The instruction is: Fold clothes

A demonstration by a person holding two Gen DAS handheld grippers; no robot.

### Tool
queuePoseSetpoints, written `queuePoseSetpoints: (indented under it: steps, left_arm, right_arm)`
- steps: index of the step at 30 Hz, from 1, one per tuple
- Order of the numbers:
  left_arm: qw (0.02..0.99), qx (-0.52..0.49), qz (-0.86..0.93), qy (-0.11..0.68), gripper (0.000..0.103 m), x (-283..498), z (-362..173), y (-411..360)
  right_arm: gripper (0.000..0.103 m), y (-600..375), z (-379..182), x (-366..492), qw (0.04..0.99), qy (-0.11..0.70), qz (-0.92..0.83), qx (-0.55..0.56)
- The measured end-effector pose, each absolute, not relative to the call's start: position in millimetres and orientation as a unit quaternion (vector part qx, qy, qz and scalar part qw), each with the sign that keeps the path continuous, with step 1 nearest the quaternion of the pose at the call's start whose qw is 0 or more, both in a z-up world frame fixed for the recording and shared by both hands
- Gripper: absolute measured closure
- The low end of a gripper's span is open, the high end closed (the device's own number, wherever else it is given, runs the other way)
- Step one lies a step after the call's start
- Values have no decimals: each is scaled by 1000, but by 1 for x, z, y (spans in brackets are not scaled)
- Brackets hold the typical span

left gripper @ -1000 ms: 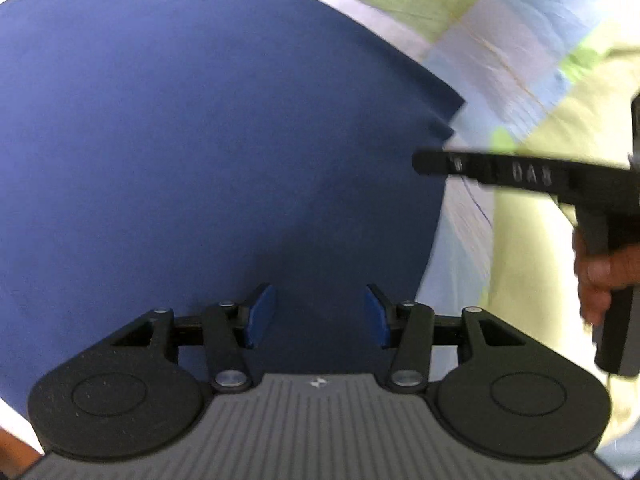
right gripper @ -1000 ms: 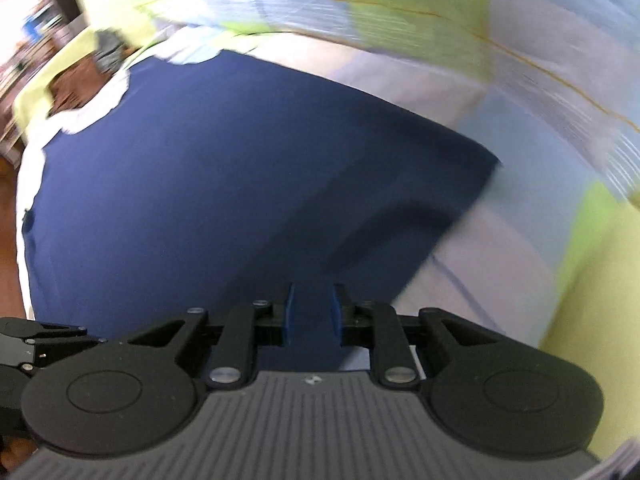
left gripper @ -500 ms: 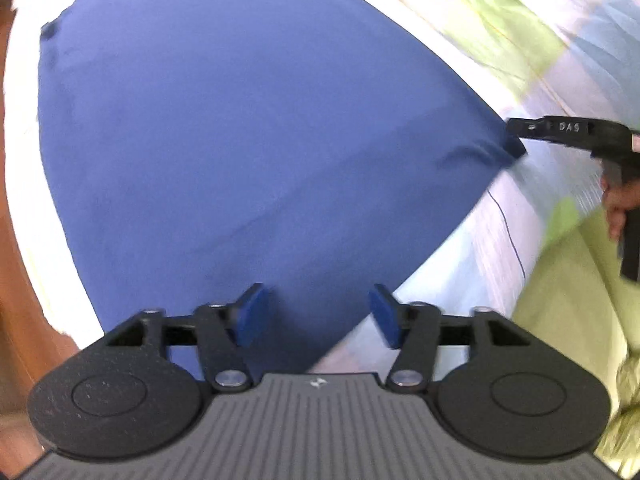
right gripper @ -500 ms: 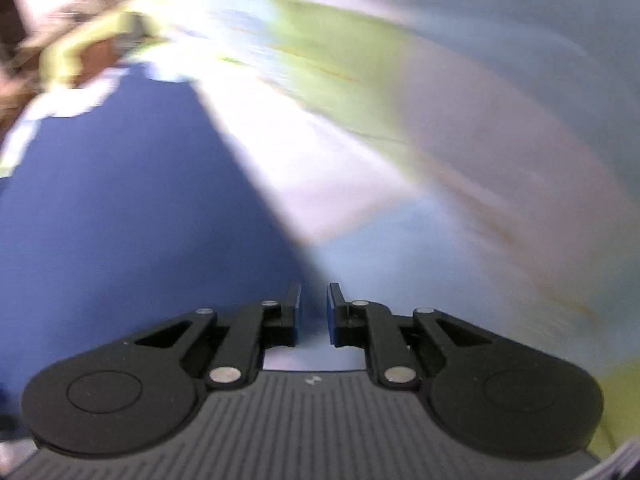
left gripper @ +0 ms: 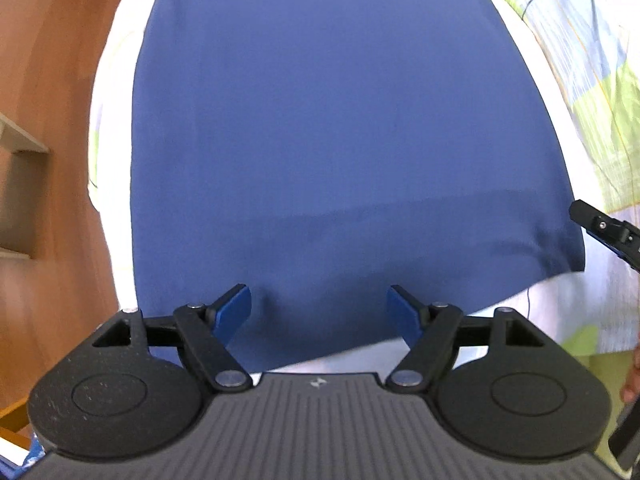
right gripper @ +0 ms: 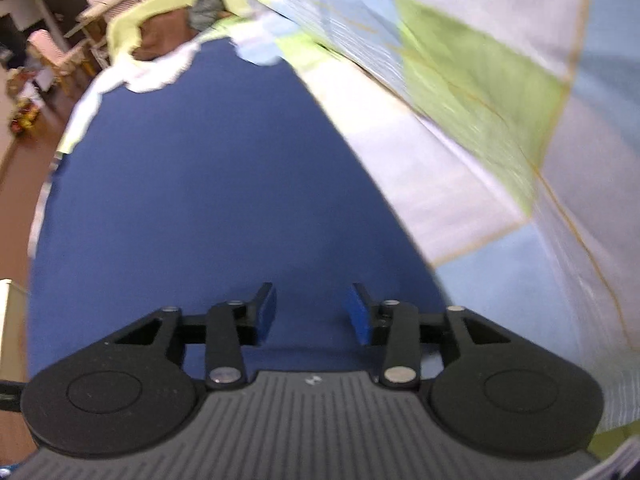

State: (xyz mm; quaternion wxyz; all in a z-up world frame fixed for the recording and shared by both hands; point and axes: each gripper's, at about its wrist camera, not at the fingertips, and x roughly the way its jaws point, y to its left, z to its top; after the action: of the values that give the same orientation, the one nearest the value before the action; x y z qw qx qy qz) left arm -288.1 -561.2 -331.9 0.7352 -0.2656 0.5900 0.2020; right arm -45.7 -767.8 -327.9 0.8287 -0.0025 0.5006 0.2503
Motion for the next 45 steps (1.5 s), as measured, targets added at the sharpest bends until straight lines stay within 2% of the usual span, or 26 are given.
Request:
queuePoseSetpoints:
  steps: [7, 11, 24, 28, 41, 45]
  left_arm:
    - [731, -250, 233, 591, 26, -287, -314, -555]
    - [729, -241, 237, 595, 26, -294, -303, -538]
    - [728, -201, 237, 611, 25, -271, -308, -564]
    - [747, -191, 240, 590, 25, -257, -281, -563]
    - [799, -163, 245, 525, 25, -231, -191, -567]
    - [811, -155, 242, 509, 21, -243, -162, -571]
  right_arm:
    - [53, -755, -322, -53, 824, 496, 273, -8]
    - [52, -763, -323, -61, 824, 497, 272, -6]
    - [48, -773, -331, -79, 816, 507, 275, -31]
    - [48, -781, -327, -68, 826, 497, 266, -17]
    - [45, -776, -231, -58, 861, 413, 297, 7]
    - [43, -781, -193, -70, 868, 391, 304, 8]
